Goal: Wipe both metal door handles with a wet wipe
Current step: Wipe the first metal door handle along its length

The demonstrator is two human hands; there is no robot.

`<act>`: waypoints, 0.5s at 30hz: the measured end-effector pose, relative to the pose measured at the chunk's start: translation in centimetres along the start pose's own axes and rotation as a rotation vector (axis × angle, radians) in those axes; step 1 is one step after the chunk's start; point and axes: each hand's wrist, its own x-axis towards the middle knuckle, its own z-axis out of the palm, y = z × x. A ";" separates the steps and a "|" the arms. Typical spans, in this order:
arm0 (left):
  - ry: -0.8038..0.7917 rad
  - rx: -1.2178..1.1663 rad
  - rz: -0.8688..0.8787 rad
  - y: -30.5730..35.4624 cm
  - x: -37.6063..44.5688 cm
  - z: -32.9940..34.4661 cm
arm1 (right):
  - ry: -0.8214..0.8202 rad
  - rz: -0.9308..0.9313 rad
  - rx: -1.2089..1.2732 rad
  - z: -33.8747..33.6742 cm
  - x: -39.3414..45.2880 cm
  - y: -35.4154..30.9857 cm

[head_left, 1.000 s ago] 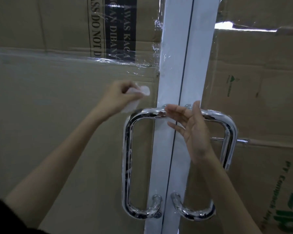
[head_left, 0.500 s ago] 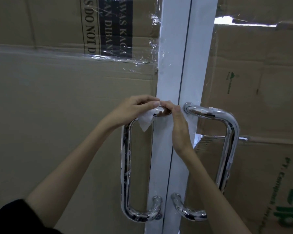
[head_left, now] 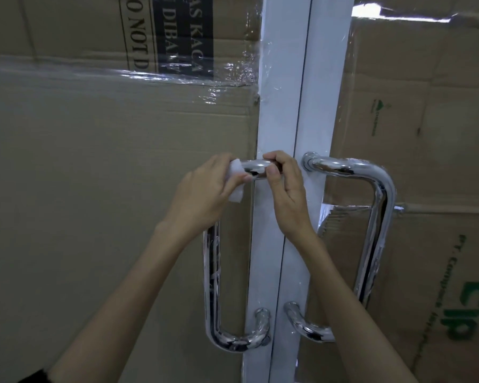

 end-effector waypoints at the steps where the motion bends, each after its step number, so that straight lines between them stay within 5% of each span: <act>1: 0.008 0.037 0.049 0.4 0.4 0.1 | 0.009 0.000 0.004 0.1 0.0 0.0; 4: -0.031 0.111 0.236 0.9 1.3 0.3 | 0.031 0.002 0.005 0.4 0.1 0.0; 6: -0.075 0.018 0.210 0.4 1.3 0.1 | 0.039 -0.001 0.000 0.4 0.1 0.0; 10: -0.342 -0.651 -0.188 -1.9 0.7 -1.6 | 0.017 0.023 0.009 0.3 -0.1 -0.2; 15: -0.610 -0.956 -0.469 -1.4 2.4 -2.3 | 0.004 0.067 0.032 0.2 -0.2 -0.7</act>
